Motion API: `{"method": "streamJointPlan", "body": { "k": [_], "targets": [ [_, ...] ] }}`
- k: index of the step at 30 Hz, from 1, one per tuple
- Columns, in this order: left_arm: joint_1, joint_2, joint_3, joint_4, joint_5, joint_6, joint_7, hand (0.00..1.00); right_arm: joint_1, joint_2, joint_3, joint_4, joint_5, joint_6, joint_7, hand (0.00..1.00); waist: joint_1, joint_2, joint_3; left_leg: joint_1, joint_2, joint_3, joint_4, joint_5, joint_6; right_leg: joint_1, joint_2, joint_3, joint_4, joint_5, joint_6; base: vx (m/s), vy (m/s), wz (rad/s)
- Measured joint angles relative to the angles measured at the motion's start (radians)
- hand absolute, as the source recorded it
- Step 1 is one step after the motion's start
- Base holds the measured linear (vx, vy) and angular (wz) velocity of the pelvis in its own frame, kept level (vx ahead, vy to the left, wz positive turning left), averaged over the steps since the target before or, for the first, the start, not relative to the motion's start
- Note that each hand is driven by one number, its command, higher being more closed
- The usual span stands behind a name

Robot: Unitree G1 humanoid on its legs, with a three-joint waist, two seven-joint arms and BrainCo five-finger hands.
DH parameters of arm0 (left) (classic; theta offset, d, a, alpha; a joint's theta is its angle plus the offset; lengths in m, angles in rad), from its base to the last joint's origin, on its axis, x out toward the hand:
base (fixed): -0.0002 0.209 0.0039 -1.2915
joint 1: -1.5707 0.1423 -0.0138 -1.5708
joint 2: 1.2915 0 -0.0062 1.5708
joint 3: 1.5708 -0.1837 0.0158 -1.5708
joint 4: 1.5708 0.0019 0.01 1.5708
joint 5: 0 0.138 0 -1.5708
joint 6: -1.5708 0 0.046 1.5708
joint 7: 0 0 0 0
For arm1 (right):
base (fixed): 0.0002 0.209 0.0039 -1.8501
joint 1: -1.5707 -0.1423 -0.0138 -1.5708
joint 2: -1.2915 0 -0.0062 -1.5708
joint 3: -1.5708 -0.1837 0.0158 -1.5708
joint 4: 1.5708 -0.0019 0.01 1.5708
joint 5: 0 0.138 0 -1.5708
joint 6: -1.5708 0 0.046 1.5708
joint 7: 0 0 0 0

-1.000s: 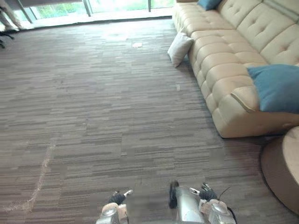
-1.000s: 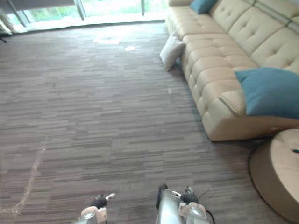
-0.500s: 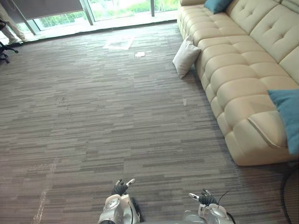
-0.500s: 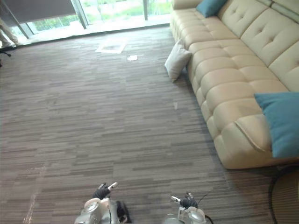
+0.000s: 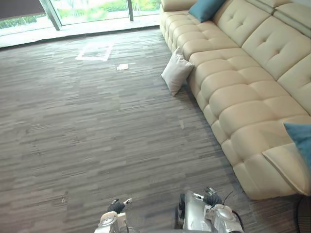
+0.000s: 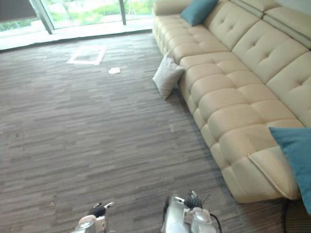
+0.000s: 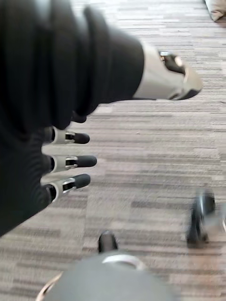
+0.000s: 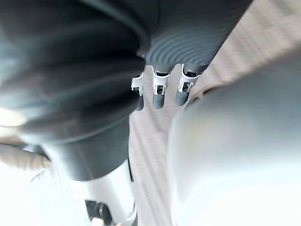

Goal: Pick up cushions and gather them together orderly.

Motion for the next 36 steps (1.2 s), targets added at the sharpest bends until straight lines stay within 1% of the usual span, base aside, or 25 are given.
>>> {"method": "streamJointPlan", "body": {
  "k": [1, 2, 4, 5, 6, 7, 8, 9, 11, 12, 14, 15, 16, 17, 18, 20, 22, 24, 26, 29, 31, 32, 33, 35, 36],
  "targets": [
    [-0.006, -0.016, -0.001, -0.001, 0.0, 0.0, -0.007, 0.0, -0.009, -0.013, -0.003, 0.004, -0.006, 0.0, -0.003, 0.0, 0.016, 0.024, -0.006, -0.003, 0.002, -0.017, -0.003, 0.021, 0.015, -0.004, 0.007, -0.001, 0.017, -0.015, -0.014, 0.64, -0.161, 0.06],
    [-0.008, -0.028, 0.0, -0.013, 0.004, -0.003, -0.012, 0.0, -0.013, -0.014, -0.011, 0.01, -0.002, 0.001, -0.003, 0.0, 0.008, 0.026, -0.006, -0.005, -0.006, -0.038, 0.012, 0.081, 0.004, -0.01, 0.0, 0.021, 0.085, -0.079, -0.015, 0.55, -0.157, 0.0],
    [-0.004, -0.045, 0.006, -0.01, 0.01, 0.0, -0.011, 0.0, -0.011, -0.013, -0.026, 0.008, -0.004, 0.007, -0.003, 0.0, -0.009, 0.043, -0.013, -0.007, 0.021, -0.068, 0.111, 0.131, -0.039, 0.029, -0.011, -0.002, 0.131, -0.162, -0.03, 0.58, -0.2, 0.26],
    [-0.006, -0.05, 0.007, -0.015, 0.011, 0.0, -0.011, 0.0, -0.004, -0.007, -0.027, 0.005, -0.005, 0.013, -0.003, 0.0, -0.014, 0.045, -0.014, -0.066, 0.063, -0.114, 0.292, 0.158, -0.083, 0.086, -0.004, -0.022, 0.121, -0.201, -0.028, 0.64, -0.246, 0.43],
    [-0.003, -0.055, 0.006, -0.029, 0.012, 0.001, -0.016, 0.0, 0.009, 0.0, -0.025, 0.004, -0.005, 0.022, -0.003, 0.0, -0.012, 0.045, -0.013, -0.189, 0.126, -0.159, 0.579, 0.255, -0.13, 0.165, 0.006, -0.049, 0.08, -0.225, -0.031, 0.5, -0.197, 0.38],
    [0.0, -0.054, 0.007, -0.035, 0.011, 0.001, -0.017, 0.0, 0.014, 0.004, -0.021, 0.006, -0.005, 0.025, -0.004, 0.0, -0.006, 0.04, -0.011, -0.242, 0.151, -0.159, 0.695, 0.258, -0.13, 0.197, 0.013, -0.059, 0.061, -0.232, -0.036, 0.56, -0.184, 0.12],
    [0.003, -0.055, 0.022, -0.057, 0.009, 0.002, -0.017, 0.0, 0.026, 0.02, -0.017, 0.006, -0.005, 0.031, -0.007, 0.0, 0.01, 0.044, -0.012, -0.328, 0.208, -0.118, 0.881, 0.232, -0.101, 0.267, 0.029, -0.064, 0.018, -0.242, -0.043, 0.41, -0.061, -0.11],
    [0.006, -0.056, 0.038, -0.073, 0.009, 0.001, -0.018, 0.0, 0.032, 0.029, -0.013, 0.006, -0.003, 0.035, -0.009, 0.0, 0.018, 0.026, -0.01, -0.392, 0.234, -0.052, 0.93, 0.18, -0.058, 0.331, 0.031, -0.067, -0.033, -0.245, -0.043, 0.32, -0.041, -0.12],
    [0.013, -0.056, 0.044, -0.094, 0.007, 0.0, -0.018, 0.0, 0.033, 0.041, -0.012, 0.006, 0.002, 0.037, -0.01, 0.0, 0.023, 0.017, -0.015, -0.472, 0.233, 0.037, 0.846, 0.112, -0.002, 0.419, 0.023, -0.068, -0.121, -0.244, -0.025, 0.33, 0.024, -0.06],
    [0.011, -0.057, 0.045, -0.099, 0.007, -0.001, -0.018, 0.0, 0.035, 0.043, -0.016, 0.005, 0.002, 0.037, -0.011, 0.0, 0.029, 0.015, -0.015, -0.507, 0.221, 0.058, 0.776, 0.098, 0.007, 0.449, 0.017, -0.064, -0.145, -0.239, -0.014, 0.47, 0.106, -0.17],
    [0.006, -0.057, 0.046, -0.108, 0.006, -0.014, -0.019, 0.0, 0.046, 0.048, -0.024, 0.005, 0.001, 0.037, -0.02, 0.0, 0.056, 0.01, -0.016, -0.582, 0.141, 0.009, 0.507, 0.102, 0.005, 0.508, -0.012, -0.042, -0.179, -0.257, 0.021, 0.46, 0.221, -0.31],
    [0.003, -0.057, 0.045, -0.108, 0.004, -0.017, -0.019, 0.0, 0.051, 0.047, -0.024, 0.006, 0.001, 0.037, -0.024, 0.0, 0.064, 0.012, -0.018, -0.596, 0.1, -0.039, 0.389, 0.13, 0.003, 0.526, -0.02, -0.033, -0.192, -0.269, 0.043, 0.5, 0.325, -0.38],
    [0.007, -0.056, 0.046, -0.107, 0.0, -0.024, -0.019, 0.0, 0.056, 0.043, -0.022, 0.009, -0.001, 0.038, -0.027, 0.0, 0.072, 0.019, -0.029, -0.612, 0.066, -0.102, 0.267, 0.228, -0.007, 0.55, -0.018, -0.018, -0.202, -0.294, 0.077, 0.42, 0.299, -0.41],
    [0.009, -0.057, 0.046, -0.109, -0.003, -0.026, -0.018, 0.0, 0.054, 0.044, -0.015, 0.018, -0.001, 0.039, -0.027, 0.0, 0.077, 0.013, -0.034, -0.604, 0.054, -0.121, 0.27, 0.277, 0.008, 0.563, -0.019, 0.009, -0.208, -0.304, 0.087, 0.47, 0.295, -0.38],
    [0.01, -0.03, 0.046, -0.099, -0.002, -0.023, -0.015, 0.0, 0.049, 0.064, -0.006, 0.045, 0.0, 0.043, -0.026, 0.0, 0.072, -0.023, -0.068, -0.604, 0.022, -0.093, 0.274, 0.237, 0.028, 0.575, -0.045, 0.058, -0.239, -0.296, 0.085, 0.44, 0.216, -0.26],
    [0.007, -0.017, 0.063, -0.09, -0.001, -0.011, -0.013, 0.0, 0.054, 0.094, 0.0, 0.045, -0.001, 0.043, -0.025, 0.0, 0.072, -0.06, -0.091, -0.617, 0.009, -0.063, 0.332, 0.199, 0.062, 0.563, -0.068, 0.122, -0.232, -0.239, 0.103, 0.54, 0.273, -0.23],
    [0.005, -0.017, 0.07, -0.088, -0.001, -0.006, -0.012, 0.0, 0.051, 0.097, 0.006, 0.045, -0.005, 0.045, -0.025, 0.0, 0.077, -0.064, -0.094, -0.572, -0.001, -0.028, 0.357, 0.135, 0.073, 0.509, -0.079, 0.184, -0.068, -0.18, 0.134, 0.5, 0.315, -0.32],
    [0.002, -0.008, 0.07, -0.071, -0.001, 0.0, -0.011, 0.0, 0.05, 0.101, 0.006, 0.031, -0.007, 0.042, -0.022, 0.0, 0.07, -0.073, -0.082, -0.466, -0.031, -0.015, 0.317, 0.074, 0.081, 0.324, -0.106, 0.248, 0.339, -0.076, 0.2, 0.43, 0.165, -0.21],
    [0.004, -0.008, 0.07, -0.065, -0.001, 0.004, -0.01, 0.0, 0.05, 0.093, 0.006, 0.011, -0.007, 0.043, -0.018, 0.0, 0.07, -0.07, -0.081, -0.355, -0.039, 0.001, 0.272, 0.037, 0.077, 0.222, -0.094, 0.223, 0.493, -0.138, 0.159, 0.48, 0.08, -0.23],
    [0.011, -0.013, 0.072, -0.046, -0.002, 0.005, -0.008, 0.0, 0.045, 0.085, 0.007, -0.011, -0.007, 0.033, -0.013, 0.0, 0.054, -0.055, -0.077, -0.217, -0.039, 0.017, 0.178, 0.01, 0.071, 0.08, -0.056, 0.111, 0.399, -0.202, 0.087, 0.37, 0.015, -0.05],
    [0.011, -0.027, 0.071, -0.045, -0.002, 0.006, -0.007, 0.0, 0.044, 0.073, 0.006, -0.011, -0.007, 0.031, -0.008, 0.0, 0.048, -0.051, -0.075, -0.153, -0.034, 0.002, 0.129, -0.01, 0.049, 0.022, -0.024, 0.068, 0.235, -0.191, 0.072, 0.53, -0.129, 0.34],
    [0.01, -0.037, 0.071, -0.042, -0.001, 0.006, -0.008, 0.0, 0.047, 0.065, 0.005, -0.011, -0.007, 0.03, -0.006, 0.0, 0.044, -0.049, -0.073, -0.119, -0.029, -0.013, 0.113, -0.031, 0.02, 0.005, -0.005, 0.059, 0.11, -0.151, 0.066, 0.64, -0.222, 0.47],
    [0.011, -0.039, 0.072, -0.036, 0.0, 0.005, -0.009, 0.0, 0.056, 0.061, -0.001, -0.001, -0.002, 0.031, -0.005, 0.0, 0.041, -0.053, -0.072, -0.074, -0.035, -0.033, 0.094, -0.05, -0.01, 0.023, 0.013, 0.073, -0.003, -0.015, 0.032, 0.58, -0.192, 0.45],
    [0.007, -0.058, 0.066, -0.021, 0.001, 0.004, -0.019, 0.0, 0.037, 0.03, -0.013, 0.0, -0.008, 0.025, -0.006, 0.0, 0.043, 0.009, -0.068, -0.043, -0.007, -0.064, 0.096, -0.015, -0.012, 0.036, 0.035, 0.055, 0.063, -0.082, -0.018, 0.53, -0.122, 0.09],
    [0.006, -0.06, 0.068, -0.023, 0.004, 0.004, -0.019, 0.0, 0.036, 0.032, -0.026, -0.001, -0.002, 0.024, -0.005, 0.0, 0.034, 0.015, -0.065, -0.042, -0.006, -0.078, 0.11, 0.016, -0.021, 0.037, 0.029, 0.053, 0.096, -0.111, -0.02, 0.52, -0.146, 0.09]
  ]
}}
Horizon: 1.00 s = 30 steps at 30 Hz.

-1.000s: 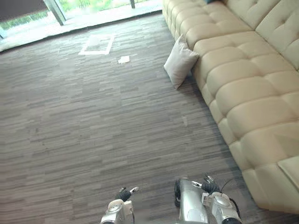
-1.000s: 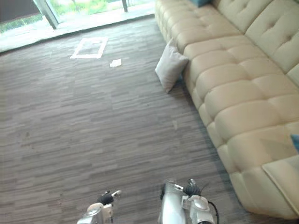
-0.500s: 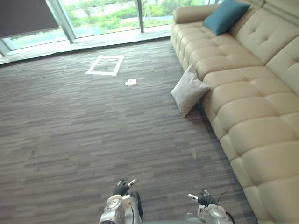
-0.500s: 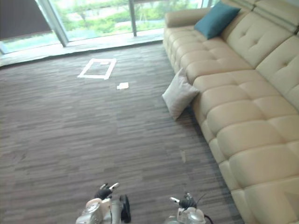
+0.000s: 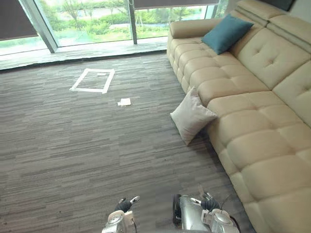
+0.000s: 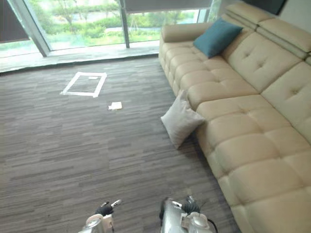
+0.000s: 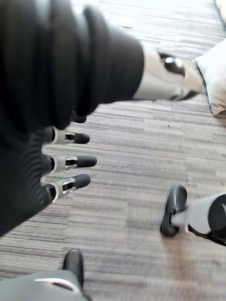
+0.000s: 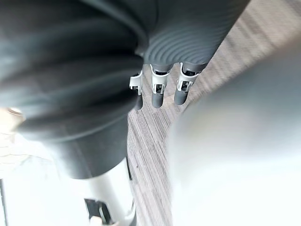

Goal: Pick up cushions and gather them together orderly.

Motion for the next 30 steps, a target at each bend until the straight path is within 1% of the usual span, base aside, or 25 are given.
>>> {"method": "streamJointPlan", "body": {
  "k": [1, 2, 3, 4, 5, 7, 8, 10, 12, 13, 14, 15, 16, 17, 18, 19, 20, 22, 23, 24, 25, 26, 27, 28, 30],
  "targets": [
    [0.001, -0.006, 0.003, 0.0, 0.003, 0.001, 0.0, 0.0, -0.005, 0.0, -0.005, -0.001, -0.003, 0.0, 0.001, 0.0, -0.017, 0.006, -0.002, -0.004, 0.003, -0.015, 0.032, 0.042, -0.005, 0.009, -0.011, -0.011, 0.026, -0.031, -0.003, 0.49, -0.196, 0.38],
    [0.001, -0.007, 0.007, 0.001, 0.005, 0.002, 0.0, 0.0, -0.006, 0.0, -0.007, -0.001, -0.004, 0.002, 0.0, 0.0, -0.027, 0.017, -0.003, -0.036, 0.029, -0.042, 0.131, 0.084, -0.021, 0.058, -0.009, -0.036, 0.006, -0.057, -0.005, 0.49, -0.203, 0.49],
    [-0.005, -0.007, 0.016, -0.002, 0.005, 0.005, 0.0, 0.0, -0.002, 0.003, -0.006, 0.001, -0.004, 0.007, 0.001, 0.0, -0.033, 0.017, -0.002, -0.087, 0.056, -0.07, 0.264, 0.122, -0.06, 0.108, -0.005, -0.053, -0.033, -0.076, -0.004, 0.47, -0.211, 0.43],
    [-0.007, -0.005, 0.019, -0.012, 0.006, 0.011, 0.0, 0.0, 0.006, 0.005, -0.004, 0.002, -0.005, 0.014, 0.001, 0.0, -0.023, 0.017, 0.003, -0.18, 0.096, -0.099, 0.474, 0.214, -0.103, 0.176, 0.01, -0.059, -0.088, -0.087, -0.009, 0.43, -0.189, 0.18],
    [-0.001, -0.001, 0.03, -0.017, 0.005, 0.011, -0.002, 0.0, 0.008, 0.003, -0.004, 0.002, -0.004, 0.019, -0.002, 0.0, -0.013, 0.021, 0.012, -0.271, 0.147, -0.093, 0.682, 0.22, -0.094, 0.247, 0.035, -0.059, -0.146, -0.092, -0.017, 0.47, -0.161, -0.07],
    [0.01, -0.003, 0.059, -0.05, 0.002, 0.01, 0.0, 0.0, 0.01, 0.008, 0.0, 0.006, -0.002, 0.022, -0.004, 0.0, -0.004, 0.018, 0.015, -0.374, 0.187, -0.043, 0.808, 0.143, -0.04, 0.343, 0.054, -0.041, -0.219, -0.106, -0.032, 0.4, -0.029, -0.44],
    [0.017, -0.003, 0.07, -0.066, 0.0, 0.009, 0.0, 0.0, 0.012, 0.011, 0.009, 0.009, -0.001, 0.023, -0.005, 0.0, 0.009, 0.012, 0.014, -0.418, 0.193, 0.011, 0.775, 0.103, -0.005, 0.386, 0.056, -0.009, -0.26, -0.108, -0.03, 0.3, 0.047, -0.78],
    [0.015, -0.005, 0.09, -0.075, -0.008, 0.007, 0.0, 0.0, 0.011, 0.02, 0.009, 0.012, 0.002, 0.023, -0.008, 0.0, 0.035, 0.007, 0.013, -0.461, 0.191, 0.071, 0.638, 0.073, 0.034, 0.428, 0.054, 0.056, -0.296, -0.115, -0.017, 0.34, 0.128, -1.02],
    [0.016, -0.005, 0.096, -0.078, -0.014, -0.006, 0.001, 0.0, 0.015, 0.021, 0.007, 0.011, 0.002, 0.023, -0.013, 0.0, 0.043, 0.005, 0.012, -0.501, 0.153, 0.045, 0.413, 0.075, 0.036, 0.47, 0.037, 0.109, -0.307, -0.141, 0.021, 0.36, 0.201, -0.91],
    [0.016, -0.005, 0.096, -0.077, -0.022, -0.01, 0.0, 0.0, 0.018, 0.02, 0.007, 0.012, 0.002, 0.023, -0.016, 0.0, 0.043, 0.005, 0.012, -0.516, 0.133, 0.028, 0.302, 0.086, 0.032, 0.488, 0.028, 0.129, -0.307, -0.161, 0.04, 0.36, 0.26, -0.6],
    [0.016, -0.004, 0.096, -0.079, -0.027, -0.011, 0.0, 0.0, 0.021, 0.02, 0.008, 0.013, 0.001, 0.023, -0.022, 0.0, 0.045, 0.004, 0.009, -0.527, 0.103, -0.009, 0.201, 0.165, 0.029, 0.509, 0.018, 0.151, -0.305, -0.19, 0.068, 0.49, 0.372, -0.74],
    [0.018, 0.007, 0.096, -0.079, -0.029, -0.013, 0.001, 0.0, 0.024, 0.028, 0.021, 0.037, 0.001, 0.024, -0.022, 0.0, 0.057, -0.026, -0.018, -0.511, 0.065, -0.003, 0.201, 0.191, 0.032, 0.526, -0.014, 0.192, -0.314, -0.202, 0.098, 0.63, 0.421, -0.48],
    [0.02, 0.016, 0.095, -0.073, -0.028, -0.012, 0.004, 0.0, 0.036, 0.039, 0.025, 0.041, 0.001, 0.023, -0.021, 0.0, 0.042, -0.045, -0.048, -0.514, 0.047, 0.007, 0.205, 0.182, 0.037, 0.533, -0.032, 0.197, -0.343, -0.181, 0.1, 0.66, 0.389, -0.3],
    [0.023, 0.022, 0.095, -0.068, -0.028, -0.012, 0.004, 0.0, 0.044, 0.055, 0.024, 0.05, 0.0, 0.023, -0.021, 0.0, 0.041, -0.069, -0.07, -0.527, 0.041, 0.021, 0.229, 0.165, 0.048, 0.53, -0.045, 0.208, -0.368, -0.144, 0.101, 0.62, 0.327, -0.14],
    [0.023, 0.031, 0.095, -0.067, -0.027, -0.01, 0.005, 0.0, 0.04, 0.066, 0.024, 0.054, -0.003, 0.024, -0.02, 0.0, 0.045, -0.081, -0.076, -0.527, 0.042, 0.036, 0.253, 0.152, 0.06, 0.531, -0.051, 0.229, -0.376, -0.101, 0.1, 0.47, 0.27, -0.29],
    [0.021, 0.034, 0.095, -0.066, -0.027, -0.009, 0.005, 0.0, 0.04, 0.073, 0.024, 0.054, -0.004, 0.024, -0.019, 0.0, 0.044, -0.086, -0.079, -0.512, 0.038, 0.056, 0.254, 0.145, 0.072, 0.53, -0.057, 0.248, -0.363, -0.072, 0.106, 0.43, 0.259, -0.44],
    [0.024, 0.035, 0.09, -0.065, -0.026, -0.003, 0.006, 0.0, 0.037, 0.085, 0.024, 0.051, -0.004, 0.024, -0.019, 0.0, 0.047, -0.084, -0.078, -0.469, 0.032, 0.081, 0.236, 0.13, 0.084, 0.52, -0.061, 0.264, -0.305, -0.038, 0.133, 0.4, 0.232, -0.52],
    [0.033, 0.037, 0.073, -0.059, -0.021, -0.001, 0.007, 0.0, 0.029, 0.083, 0.025, 0.04, -0.006, 0.023, -0.018, 0.0, 0.051, -0.08, -0.074, -0.364, 0.006, 0.126, 0.171, 0.108, 0.085, 0.39, -0.065, 0.291, 0.011, 0.046, 0.228, 0.41, 0.204, -0.48],
    [0.027, 0.039, 0.055, -0.055, -0.018, 0.002, 0.008, 0.0, 0.029, 0.082, 0.025, 0.026, -0.006, 0.021, -0.016, 0.0, 0.041, -0.069, -0.067, -0.32, -0.003, 0.13, 0.146, 0.095, 0.094, 0.296, -0.067, 0.286, 0.197, 0.091, 0.254, 0.32, 0.11, -0.15],
    [0.027, 0.04, 0.04, -0.051, -0.016, 0.006, 0.008, 0.0, 0.029, 0.08, 0.025, 0.012, -0.007, 0.018, -0.012, 0.0, 0.036, -0.064, -0.063, -0.285, -0.004, 0.13, 0.13, 0.079, 0.094, 0.241, -0.069, 0.261, 0.304, 0.069, 0.225, 0.31, 0.066, -0.03],
    [0.027, 0.039, 0.018, -0.042, -0.015, 0.013, 0.009, 0.0, 0.03, 0.075, 0.025, -0.006, -0.007, 0.019, -0.01, 0.0, 0.034, -0.055, -0.059, -0.221, -0.003, 0.133, 0.095, 0.056, 0.078, 0.17, -0.076, 0.189, 0.387, 0.021, 0.183, 0.31, 0.055, 0.0],
    [0.026, 0.04, 0.006, -0.038, -0.015, 0.014, 0.008, 0.0, 0.029, 0.073, 0.025, -0.013, -0.007, 0.017, -0.008, 0.0, 0.034, -0.05, -0.056, -0.19, -0.003, 0.133, 0.064, 0.042, 0.063, 0.128, -0.084, 0.13, 0.394, -0.003, 0.163, 0.29, 0.027, 0.02],
    [0.022, 0.041, 0.002, -0.037, -0.015, 0.015, 0.008, 0.0, 0.028, 0.072, 0.025, -0.022, -0.007, 0.015, -0.005, 0.0, 0.03, -0.05, -0.055, -0.16, -0.002, 0.132, 0.036, 0.024, 0.055, 0.085, -0.096, 0.067, 0.374, -0.025, 0.151, 0.3, -0.04, 0.12],
    [0.017, 0.04, 0.001, -0.032, -0.01, 0.017, 0.008, 0.0, 0.024, 0.068, 0.024, -0.024, -0.007, 0.006, -0.004, 0.0, 0.024, -0.055, -0.05, -0.126, -0.001, 0.128, 0.01, 0.022, 0.051, 0.049, -0.108, -0.01, 0.305, -0.061, 0.12, 0.38, -0.134, 0.23],
    [0.017, 0.039, -0.03, -0.024, -0.003, 0.018, 0.008, 0.0, 0.022, 0.051, 0.018, -0.02, -0.007, 0.006, -0.002, 0.0, 0.004, -0.052, -0.048, -0.078, 0.007, 0.12, -0.029, 0.013, 0.032, 0.033, -0.098, -0.102, 0.071, -0.042, 0.102, 0.37, -0.211, 0.32]
  ]
}}
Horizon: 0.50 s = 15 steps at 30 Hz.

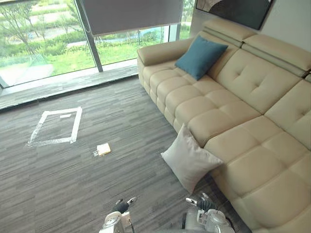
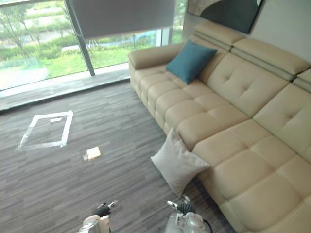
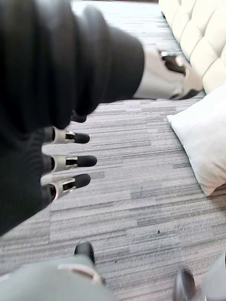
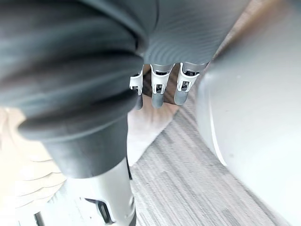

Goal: Pick up cushions and gather them together orderly.

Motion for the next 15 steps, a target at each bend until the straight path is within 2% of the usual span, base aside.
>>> {"method": "streamJointPlan", "body": {
  "k": [1, 2, 3, 4, 5, 7, 8, 10, 11, 12, 13, 15],
  "targets": [
    [-0.003, 0.004, -0.012, 0.002, 0.003, 0.0, -0.002, 0.0, 0.003, -0.002, -0.012, 0.012, 0.0, 0.0, 0.0, 0.0, -0.007, -0.013, 0.003, 0.029, -0.017, -0.007, -0.022, -0.008, -0.036, 0.014, 0.004, -0.031, -0.142, 0.07, -0.075, 0.43, -0.186, 0.08],
    [-0.016, -0.022, -0.016, 0.027, 0.008, 0.001, -0.006, 0.0, -0.013, -0.03, -0.035, 0.024, 0.0, 0.0, -0.001, 0.0, -0.003, 0.035, 0.021, 0.06, 0.009, -0.017, -0.046, 0.002, -0.049, 0.041, 0.03, -0.064, -0.133, 0.06, -0.101, 0.43, -0.165, -0.15],
    [-0.015, -0.035, -0.02, 0.029, 0.009, 0.001, -0.009, 0.0, -0.015, -0.043, -0.053, 0.028, 0.0, 0.0, -0.004, 0.0, -0.002, 0.066, 0.025, 0.062, 0.017, -0.017, -0.056, 0.031, -0.057, 0.033, 0.036, -0.078, -0.126, 0.053, -0.112, 0.41, -0.125, -0.3],
    [-0.023, -0.034, -0.026, 0.03, 0.014, 0.0, -0.011, 0.0, -0.017, -0.043, -0.076, 0.028, 0.002, 0.001, -0.004, 0.0, -0.011, 0.061, 0.037, 0.068, 0.011, -0.015, -0.069, 0.062, -0.061, 0.027, 0.036, -0.082, -0.113, 0.034, -0.13, 0.36, -0.161, -0.29],
    [-0.035, -0.035, -0.021, 0.03, 0.021, 0.001, -0.009, 0.0, -0.025, -0.043, -0.088, 0.032, 0.0, 0.002, -0.006, 0.0, -0.016, 0.07, 0.04, 0.081, 0.006, -0.005, -0.085, 0.105, -0.082, 0.026, 0.036, -0.082, -0.103, 0.011, -0.138, 0.35, -0.168, -0.22],
    [-0.04, -0.036, -0.009, 0.028, 0.047, 0.0, -0.01, 0.0, -0.025, -0.035, -0.098, 0.033, 0.0, 0.007, -0.005, 0.0, -0.029, 0.057, 0.047, 0.081, 0.015, -0.01, -0.04, 0.149, -0.099, 0.064, 0.046, -0.091, -0.122, -0.027, -0.14, 0.31, -0.194, -0.1],
    [-0.042, -0.037, -0.008, 0.025, 0.053, 0.0, -0.013, 0.0, -0.018, -0.03, -0.102, 0.034, 0.0, 0.012, -0.006, 0.0, -0.035, 0.052, 0.051, 0.048, 0.05, -0.026, 0.1, 0.151, -0.104, 0.114, 0.064, -0.091, -0.159, -0.035, -0.135, 0.32, -0.231, -0.12],
    [-0.029, -0.037, 0.006, 0.009, 0.057, 0.0, -0.024, 0.0, 0.002, -0.023, -0.095, 0.028, 0.0, 0.015, -0.005, 0.0, -0.03, 0.043, 0.054, -0.083, 0.124, -0.098, 0.456, 0.199, -0.191, 0.197, 0.095, -0.068, -0.23, -0.038, -0.136, 0.24, -0.116, -0.34],
    [-0.02, -0.037, 0.012, 0.003, 0.057, 0.0, -0.026, 0.0, 0.007, -0.025, -0.092, 0.027, 0.0, 0.016, -0.006, 0.0, -0.026, 0.048, 0.052, -0.129, 0.144, -0.101, 0.566, 0.191, -0.187, 0.221, 0.112, -0.046, -0.254, -0.039, -0.141, 0.18, -0.004, -0.72],
    [-0.002, -0.038, 0.039, -0.018, 0.056, -0.001, -0.027, 0.0, 0.012, -0.024, -0.083, 0.027, 0.001, 0.017, -0.009, 0.0, -0.024, 0.052, 0.049, -0.191, 0.174, -0.082, 0.67, 0.153, -0.166, 0.259, 0.131, -0.017, -0.291, -0.042, -0.155, 0.15, 0.016, -0.82],
    [-0.001, -0.04, 0.057, -0.025, 0.056, -0.001, -0.026, 0.0, 0.012, -0.022, -0.084, 0.028, 0.001, 0.019, -0.011, 0.0, -0.022, 0.05, 0.05, -0.212, 0.186, -0.05, 0.675, 0.12, -0.137, 0.283, 0.138, 0.004, -0.312, -0.037, -0.156, 0.2, 0.053, -0.93],
    [0.007, -0.041, 0.077, -0.035, 0.055, -0.003, -0.026, 0.0, 0.018, -0.02, -0.086, 0.031, 0.001, 0.026, -0.019, 0.0, -0.01, 0.042, 0.047, -0.243, 0.184, 0.007, 0.533, 0.071, -0.064, 0.319, 0.137, 0.069, -0.348, -0.032, -0.141, 0.19, 0.103, -0.95]
  ]
}}
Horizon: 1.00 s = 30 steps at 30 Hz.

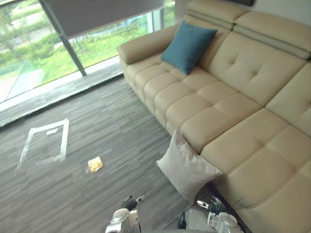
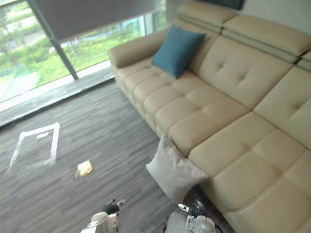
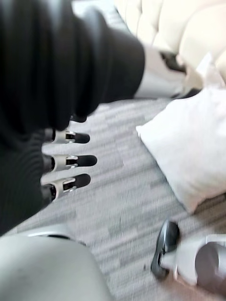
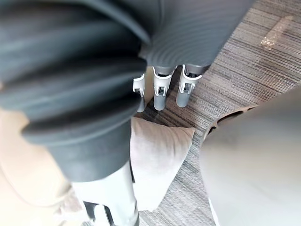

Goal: Pick up cushions and gather them together orderly.

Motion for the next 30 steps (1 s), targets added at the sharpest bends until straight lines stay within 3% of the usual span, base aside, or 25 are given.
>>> {"method": "streamJointPlan", "body": {
  "k": [2, 5, 6, 8, 10, 12, 15, 16, 18, 20, 21, 23, 24, 26, 27, 30],
  "targets": [
    [-0.006, 0.0, 0.0, -0.004, 0.0, -0.001, 0.0, 0.0, -0.004, 0.002, 0.0, 0.0, 0.0, 0.002, -0.001, 0.0, 0.011, -0.002, -0.001, -0.059, -0.039, -0.06, -0.171, -0.017, 0.032, 0.008, -0.003, 0.09, -0.006, -0.008, 0.021, 0.26, 0.262, -1.15],
    [-0.011, 0.0, 0.0, -0.003, -0.007, -0.007, 0.0, 0.0, -0.004, -0.005, 0.012, 0.014, 0.0, 0.001, -0.002, 0.0, 0.029, -0.003, -0.006, -0.095, -0.133, -0.255, -0.379, -0.004, 0.03, -0.001, -0.02, 0.201, 0.01, -0.029, 0.088, 0.26, 0.377, -1.22],
    [-0.011, -0.006, 0.001, 0.005, -0.01, -0.008, 0.001, 0.0, -0.007, -0.016, 0.033, 0.029, 0.0, 0.0, -0.002, 0.0, 0.039, 0.004, -0.017, -0.08, -0.155, -0.3, -0.403, 0.067, -0.007, -0.008, -0.016, 0.25, 0.03, -0.041, 0.127, 0.26, 0.419, -1.14],
    [-0.008, 0.011, 0.011, 0.02, -0.01, -0.008, 0.007, 0.0, 0.005, -0.003, 0.061, 0.038, 0.0, -0.001, -0.002, 0.0, 0.024, -0.032, -0.064, -0.063, -0.182, -0.221, -0.396, 0.034, 0.027, -0.002, -0.049, 0.287, -0.013, -0.01, 0.154, 0.3, 0.399, -0.88],
    [-0.011, 0.02, 0.01, 0.034, -0.008, -0.006, 0.007, 0.0, 0.009, 0.024, 0.067, 0.039, -0.001, 0.0, 0.0, 0.0, 0.042, -0.061, -0.085, -0.048, -0.191, -0.144, -0.381, 0.005, 0.045, -0.017, -0.065, 0.332, -0.028, 0.009, 0.166, 0.27, 0.277, -0.99],
    [-0.012, 0.022, 0.007, 0.051, -0.008, -0.004, 0.006, 0.0, -0.007, 0.031, 0.068, 0.039, -0.001, -0.001, -0.001, 0.0, 0.042, -0.06, -0.085, -0.006, -0.194, -0.085, -0.404, -0.003, 0.059, -0.042, -0.064, 0.34, 0.005, 0.049, 0.183, 0.2, 0.209, -1.05],
    [-0.011, 0.021, 0.006, 0.064, -0.008, -0.004, 0.007, 0.0, -0.033, 0.029, 0.072, 0.034, -0.001, -0.004, 0.0, 0.0, 0.045, -0.038, -0.072, 0.101, -0.206, 0.025, -0.48, -0.007, 0.065, -0.158, -0.073, 0.265, 0.217, 0.095, 0.197, 0.14, 0.148, -1.01],
    [-0.013, 0.022, 0.0, 0.073, -0.009, -0.003, 0.008, 0.0, -0.039, 0.023, 0.071, 0.033, -0.001, -0.006, 0.0, 0.0, 0.042, -0.027, -0.067, 0.13, -0.207, 0.039, -0.5, -0.01, 0.071, -0.193, -0.096, 0.194, 0.276, 0.103, 0.191, 0.12, 0.078, -0.62],
    [-0.014, 0.036, -0.034, 0.076, -0.009, -0.003, 0.012, 0.0, -0.049, 0.016, 0.072, 0.035, -0.001, -0.013, -0.001, 0.0, 0.035, -0.019, -0.065, 0.177, -0.208, 0.062, -0.544, -0.011, 0.073, -0.228, -0.156, -0.031, 0.33, 0.059, 0.142, 0.13, 0.027, -0.43],
    [-0.024, 0.051, -0.056, 0.097, -0.008, -0.003, 0.013, 0.0, -0.051, 0.016, 0.072, 0.04, -0.002, -0.014, 0.0, 0.0, 0.034, -0.025, -0.065, 0.179, -0.216, 0.066, -0.56, -0.011, 0.071, -0.246, -0.144, -0.15, 0.227, 0.057, 0.11, 0.14, -0.09, -0.35],
    [-0.034, 0.054, -0.075, 0.109, -0.008, -0.004, 0.015, 0.0, -0.057, 0.002, 0.069, 0.056, -0.002, -0.015, 0.0, 0.0, 0.039, -0.015, -0.065, 0.18, -0.221, 0.058, -0.564, -0.01, 0.071, -0.218, -0.126, -0.175, 0.164, 0.04, 0.063, 0.21, -0.135, -0.65],
    [-0.041, 0.032, -0.096, 0.136, -0.007, 0.001, 0.015, 0.0, -0.079, -0.045, 0.062, 0.079, -0.002, -0.017, -0.001, 0.0, 0.034, 0.055, -0.045, 0.18, -0.194, 0.028, -0.564, 0.003, 0.061, -0.191, -0.073, -0.159, 0.097, 0.065, 0.032, 0.18, -0.088, -0.67],
    [-0.04, 0.024, -0.106, 0.146, -0.006, 0.002, 0.016, 0.0, -0.074, -0.064, 0.042, 0.099, -0.003, -0.016, -0.003, 0.0, 0.019, 0.062, -0.039, 0.189, -0.194, 0.008, -0.561, 0.024, 0.058, -0.174, -0.069, -0.157, 0.087, 0.065, 0.032, 0.18, -0.088, -0.3],
    [-0.04, 0.024, -0.113, 0.148, 0.003, 0.001, 0.016, 0.0, -0.053, -0.073, 0.0, 0.108, -0.001, -0.013, -0.009, 0.0, 0.013, 0.057, -0.037, 0.216, -0.194, -0.005, -0.541, 0.074, 0.021, -0.128, -0.066, -0.156, 0.062, 0.063, 0.034, 0.17, -0.108, -0.15],
    [-0.04, 0.027, -0.114, 0.141, 0.005, 0.001, 0.016, 0.0, -0.041, -0.072, 0.001, 0.107, -0.001, -0.013, -0.009, 0.0, 0.013, 0.041, -0.033, 0.206, -0.188, -0.007, -0.476, 0.09, -0.005, -0.099, -0.062, -0.148, 0.035, 0.059, 0.038, 0.12, -0.13, -0.22],
    [-0.038, 0.026, -0.118, 0.109, 0.021, -0.001, 0.015, 0.0, -0.032, -0.063, 0.001, 0.103, 0.0, -0.013, -0.01, 0.0, 0.018, 0.023, -0.028, 0.1, -0.137, -0.021, -0.234, 0.09, -0.013, -0.072, -0.05, -0.111, -0.024, 0.056, 0.041, 0.07, -0.071, -0.28]
  ]
}}
